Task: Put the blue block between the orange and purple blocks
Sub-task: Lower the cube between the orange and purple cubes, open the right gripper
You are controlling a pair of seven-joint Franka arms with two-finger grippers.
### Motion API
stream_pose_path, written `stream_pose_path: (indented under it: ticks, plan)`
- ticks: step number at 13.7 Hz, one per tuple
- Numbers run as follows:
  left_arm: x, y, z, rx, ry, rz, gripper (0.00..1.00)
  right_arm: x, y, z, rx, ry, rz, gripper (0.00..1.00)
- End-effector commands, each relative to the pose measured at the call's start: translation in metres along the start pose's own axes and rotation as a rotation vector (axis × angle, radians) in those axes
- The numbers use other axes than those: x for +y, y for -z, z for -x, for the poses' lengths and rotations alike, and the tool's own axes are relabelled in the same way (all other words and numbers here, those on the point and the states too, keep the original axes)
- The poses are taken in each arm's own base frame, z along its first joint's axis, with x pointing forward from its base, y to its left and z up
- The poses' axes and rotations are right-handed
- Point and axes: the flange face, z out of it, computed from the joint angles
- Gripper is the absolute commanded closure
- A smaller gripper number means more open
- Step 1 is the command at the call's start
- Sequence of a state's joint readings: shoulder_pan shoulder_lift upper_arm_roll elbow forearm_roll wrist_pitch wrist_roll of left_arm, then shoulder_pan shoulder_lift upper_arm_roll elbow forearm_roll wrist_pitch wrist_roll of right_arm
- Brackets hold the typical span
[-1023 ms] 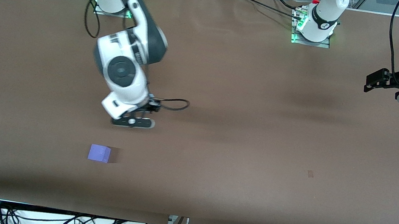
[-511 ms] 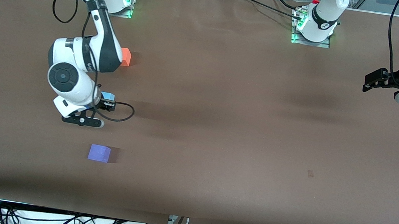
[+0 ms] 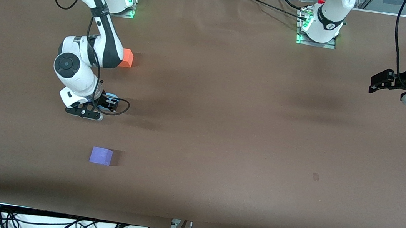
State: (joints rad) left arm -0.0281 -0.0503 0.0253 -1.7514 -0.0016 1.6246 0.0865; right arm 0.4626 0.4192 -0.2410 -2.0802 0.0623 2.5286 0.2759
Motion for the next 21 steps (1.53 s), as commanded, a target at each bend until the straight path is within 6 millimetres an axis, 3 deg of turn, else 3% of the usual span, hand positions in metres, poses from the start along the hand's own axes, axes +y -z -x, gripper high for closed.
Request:
stream_pose_path:
  ticks: [1,6,13,16,18,19,21]
  plan:
    - [0.002,0.004,0.003,-0.001,0.007,0.022,0.0,0.002,0.004,0.008,0.041,-0.003,-0.025,0.63]
    - [0.002,0.004,0.003,-0.001,0.007,0.022,0.0,0.003,-0.016,0.017,0.084,0.012,-0.026,0.63]
    - [0.002,0.004,0.003,-0.001,0.007,0.022,0.0,-0.011,-0.021,0.022,0.089,0.068,-0.034,0.62]
    - [0.001,0.004,0.004,0.0,0.009,0.022,0.0,-0.009,-0.034,0.029,0.11,0.099,-0.034,0.47]
    - [0.001,0.004,0.003,-0.001,0.009,0.022,0.0,-0.009,-0.036,0.028,0.128,0.135,-0.034,0.1]
    - [0.001,0.004,0.004,0.0,0.009,0.022,0.0,-0.009,-0.032,0.025,0.132,0.138,-0.037,0.01]
    - [0.001,0.004,0.004,0.0,0.007,0.022,0.0,-0.012,-0.018,0.018,0.099,0.138,-0.035,0.01]
